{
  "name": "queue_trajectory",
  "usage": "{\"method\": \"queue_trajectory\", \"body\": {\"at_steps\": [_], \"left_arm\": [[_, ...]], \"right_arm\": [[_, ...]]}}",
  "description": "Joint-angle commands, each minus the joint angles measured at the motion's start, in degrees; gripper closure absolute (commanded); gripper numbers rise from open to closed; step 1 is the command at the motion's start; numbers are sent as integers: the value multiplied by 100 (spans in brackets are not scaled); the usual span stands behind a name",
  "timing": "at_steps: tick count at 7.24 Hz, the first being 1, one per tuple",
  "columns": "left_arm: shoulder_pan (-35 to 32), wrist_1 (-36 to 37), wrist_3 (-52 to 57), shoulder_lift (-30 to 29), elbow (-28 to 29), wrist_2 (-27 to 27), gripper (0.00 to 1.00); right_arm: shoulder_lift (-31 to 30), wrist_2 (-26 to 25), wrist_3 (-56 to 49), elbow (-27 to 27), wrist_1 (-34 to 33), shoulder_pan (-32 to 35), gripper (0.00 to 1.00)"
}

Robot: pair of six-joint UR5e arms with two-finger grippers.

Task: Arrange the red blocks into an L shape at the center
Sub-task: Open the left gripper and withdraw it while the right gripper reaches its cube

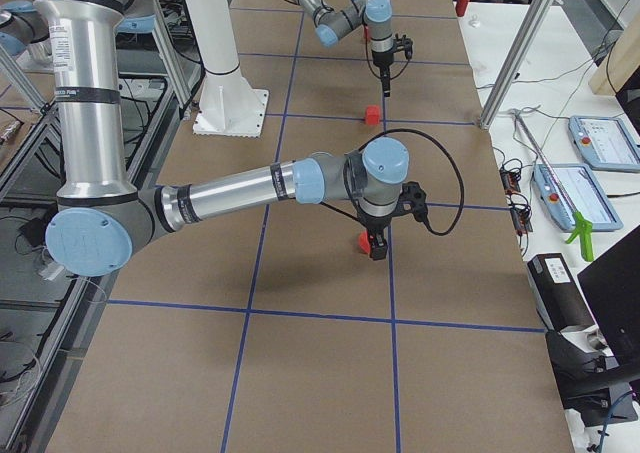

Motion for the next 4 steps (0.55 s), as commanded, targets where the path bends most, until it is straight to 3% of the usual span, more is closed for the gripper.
{"method": "queue_trajectory", "body": {"at_steps": [1, 2, 4], "left_arm": [[-929, 625, 898, 1045, -1609, -775, 0], [-1420, 617, 1398, 1721, -2130, -1126, 0], [-1959, 617, 2488, 2743, -2730, -1340, 0]], "right_arm": [[101, -448, 277, 97, 884, -1083, 1], [179, -659, 278, -278, 1683, -1463, 1], [258, -837, 296, -1103, 2855, -1799, 1]]}}
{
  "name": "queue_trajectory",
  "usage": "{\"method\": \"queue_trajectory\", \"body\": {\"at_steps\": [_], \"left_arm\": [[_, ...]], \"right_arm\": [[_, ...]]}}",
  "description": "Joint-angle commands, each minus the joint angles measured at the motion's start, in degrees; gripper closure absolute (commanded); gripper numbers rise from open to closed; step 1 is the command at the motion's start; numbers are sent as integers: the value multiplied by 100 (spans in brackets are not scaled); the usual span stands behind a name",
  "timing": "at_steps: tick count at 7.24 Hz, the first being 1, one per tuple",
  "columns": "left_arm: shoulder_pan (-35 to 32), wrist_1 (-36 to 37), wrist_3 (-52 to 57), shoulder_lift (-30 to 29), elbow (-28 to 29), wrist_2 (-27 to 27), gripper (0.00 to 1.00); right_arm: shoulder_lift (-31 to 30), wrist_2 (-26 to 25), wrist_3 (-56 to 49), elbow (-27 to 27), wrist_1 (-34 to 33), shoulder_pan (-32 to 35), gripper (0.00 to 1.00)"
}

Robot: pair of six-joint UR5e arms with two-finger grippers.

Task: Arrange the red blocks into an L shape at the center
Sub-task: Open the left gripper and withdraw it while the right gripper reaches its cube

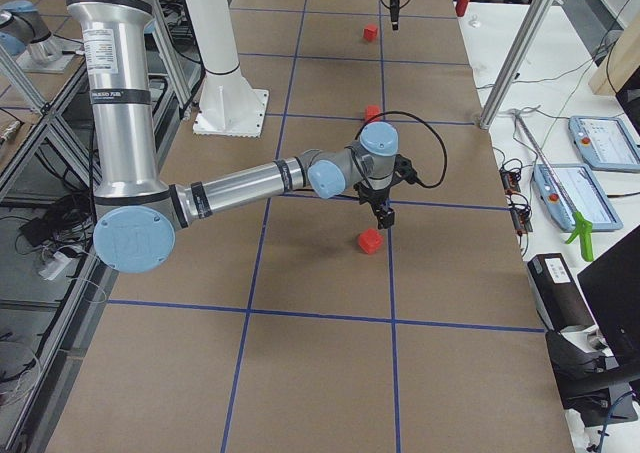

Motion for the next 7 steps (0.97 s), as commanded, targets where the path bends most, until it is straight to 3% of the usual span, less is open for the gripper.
{"method": "queue_trajectory", "body": {"at_steps": [1, 3, 7], "left_arm": [[-348, -9, 694, 784, -459, -147, 0], [-348, -18, 695, 864, -468, -147, 0], [-348, -36, 809, 864, -407, -155, 0]], "right_arm": [[201, -99, -34, -957, 1096, -244, 1], [492, -99, 18, -1539, 1415, -279, 1], [466, -73, 185, -1593, 1407, -455, 1]]}}
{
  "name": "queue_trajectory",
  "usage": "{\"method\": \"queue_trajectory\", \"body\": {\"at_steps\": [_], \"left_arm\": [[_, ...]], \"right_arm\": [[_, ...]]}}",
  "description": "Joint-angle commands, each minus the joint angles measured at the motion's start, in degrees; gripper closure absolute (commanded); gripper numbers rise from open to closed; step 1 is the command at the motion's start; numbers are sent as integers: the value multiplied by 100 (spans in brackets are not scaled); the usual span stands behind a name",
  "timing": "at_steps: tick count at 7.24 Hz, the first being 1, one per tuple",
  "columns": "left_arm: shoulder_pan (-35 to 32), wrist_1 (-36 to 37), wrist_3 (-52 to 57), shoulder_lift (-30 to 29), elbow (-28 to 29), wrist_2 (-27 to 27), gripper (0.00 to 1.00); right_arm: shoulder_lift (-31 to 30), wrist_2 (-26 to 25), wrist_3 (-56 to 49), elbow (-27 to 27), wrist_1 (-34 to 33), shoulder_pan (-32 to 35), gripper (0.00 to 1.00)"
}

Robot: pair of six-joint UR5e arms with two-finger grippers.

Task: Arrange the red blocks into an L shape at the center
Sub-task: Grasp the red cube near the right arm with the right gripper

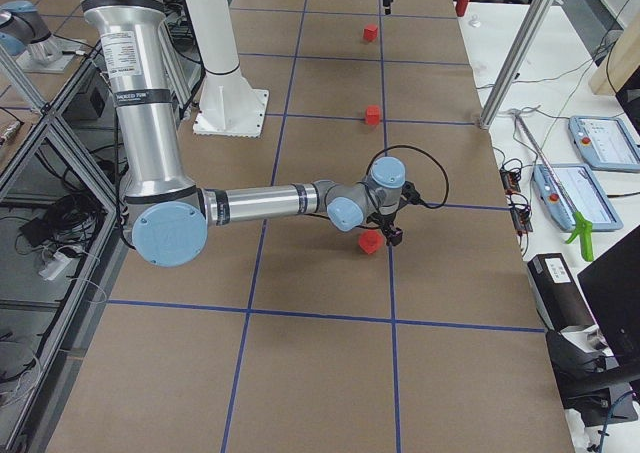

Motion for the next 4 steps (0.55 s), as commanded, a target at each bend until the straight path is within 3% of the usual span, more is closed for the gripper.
{"method": "queue_trajectory", "body": {"at_steps": [1, 4], "left_arm": [[8, 3, 51, 1, 24, -1, 0], [17, -14, 43, 1, 33, -10, 0]], "right_arm": [[-33, 22, 43, -35, -42, -81, 1], [-86, 40, 121, -158, -60, -204, 5]]}}
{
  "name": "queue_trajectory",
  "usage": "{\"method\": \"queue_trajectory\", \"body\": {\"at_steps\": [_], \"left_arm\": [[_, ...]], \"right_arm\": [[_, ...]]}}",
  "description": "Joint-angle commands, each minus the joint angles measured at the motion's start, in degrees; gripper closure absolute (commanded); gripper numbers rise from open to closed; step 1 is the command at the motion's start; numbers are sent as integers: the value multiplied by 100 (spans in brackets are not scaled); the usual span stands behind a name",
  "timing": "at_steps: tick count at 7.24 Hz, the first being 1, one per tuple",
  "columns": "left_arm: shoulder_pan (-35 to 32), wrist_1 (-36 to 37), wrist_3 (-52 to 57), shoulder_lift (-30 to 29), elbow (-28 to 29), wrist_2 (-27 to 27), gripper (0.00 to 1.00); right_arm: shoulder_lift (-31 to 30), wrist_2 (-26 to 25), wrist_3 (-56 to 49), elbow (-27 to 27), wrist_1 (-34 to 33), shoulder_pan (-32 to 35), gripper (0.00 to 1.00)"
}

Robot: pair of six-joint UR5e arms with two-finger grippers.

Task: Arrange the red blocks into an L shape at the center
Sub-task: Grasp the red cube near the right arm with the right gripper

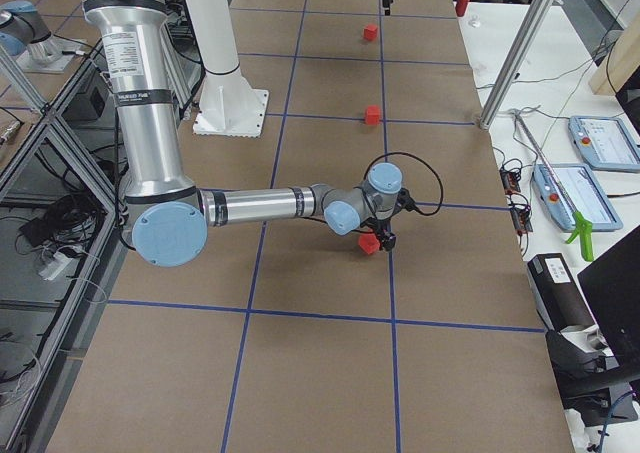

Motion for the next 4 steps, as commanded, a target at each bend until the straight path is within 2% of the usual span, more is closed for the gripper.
{"method": "queue_trajectory", "body": {"at_steps": [1, 2, 3, 4], "left_arm": [[2, -16, -3, 0, -5, -7, 0], [2, -16, -3, 0, 4, -7, 0], [2, -16, -3, 0, -5, -7, 0], [-15, -8, -3, 0, -22, -33, 1]], "right_arm": [[-73, 22, 57, -27, 3, -39, 8], [-73, 48, 257, -1, 12, -39, 99], [-64, 57, 503, 78, 12, -39, 100], [-64, 205, 705, 479, -197, -21, 100]]}}
